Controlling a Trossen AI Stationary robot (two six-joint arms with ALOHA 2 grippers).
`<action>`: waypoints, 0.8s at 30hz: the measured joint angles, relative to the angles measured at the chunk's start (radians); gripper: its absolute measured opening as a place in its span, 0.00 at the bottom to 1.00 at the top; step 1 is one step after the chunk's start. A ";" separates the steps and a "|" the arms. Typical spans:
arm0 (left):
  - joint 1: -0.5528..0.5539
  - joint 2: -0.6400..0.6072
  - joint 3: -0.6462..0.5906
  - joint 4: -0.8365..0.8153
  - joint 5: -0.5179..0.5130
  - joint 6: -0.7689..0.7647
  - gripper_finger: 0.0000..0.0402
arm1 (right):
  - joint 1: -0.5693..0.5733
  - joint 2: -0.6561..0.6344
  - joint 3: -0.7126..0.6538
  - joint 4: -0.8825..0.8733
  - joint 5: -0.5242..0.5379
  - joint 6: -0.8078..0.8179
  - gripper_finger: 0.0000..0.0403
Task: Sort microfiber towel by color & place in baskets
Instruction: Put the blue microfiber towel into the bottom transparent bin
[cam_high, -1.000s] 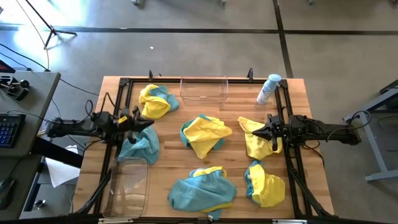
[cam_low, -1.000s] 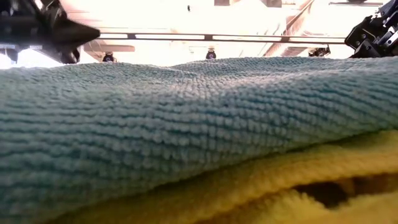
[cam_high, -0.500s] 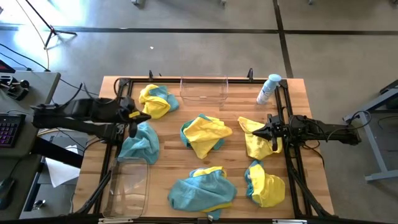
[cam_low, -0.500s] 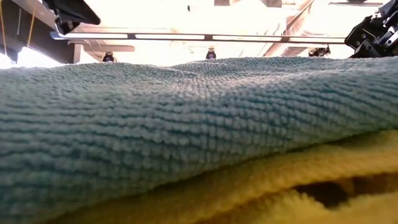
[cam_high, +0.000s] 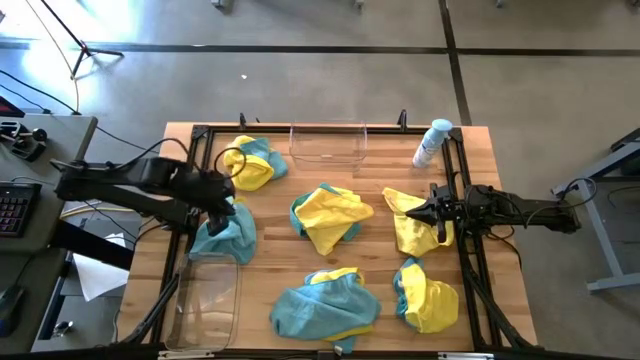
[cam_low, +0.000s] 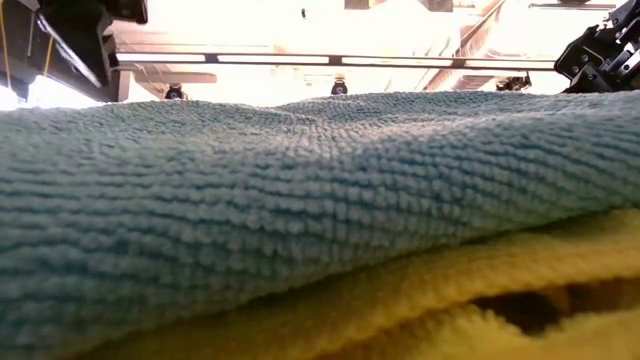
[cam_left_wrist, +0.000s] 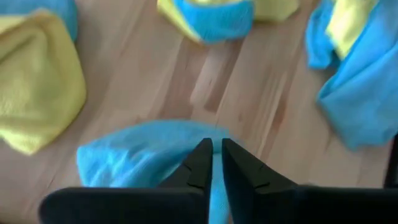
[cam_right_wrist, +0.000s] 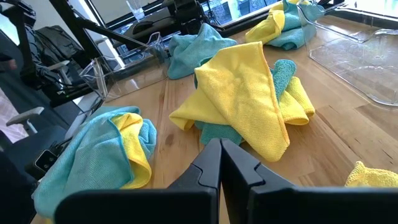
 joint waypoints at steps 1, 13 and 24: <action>0.000 0.010 0.000 -0.013 0.007 -0.006 0.12 | 0.000 0.000 0.000 0.000 0.000 0.000 0.00; -0.012 0.107 0.000 -0.083 0.012 0.042 0.44 | 0.000 0.000 0.000 0.000 0.000 0.000 0.00; -0.148 0.115 -0.161 -0.024 0.008 -0.023 0.46 | 0.000 0.000 0.000 0.000 0.000 0.000 0.00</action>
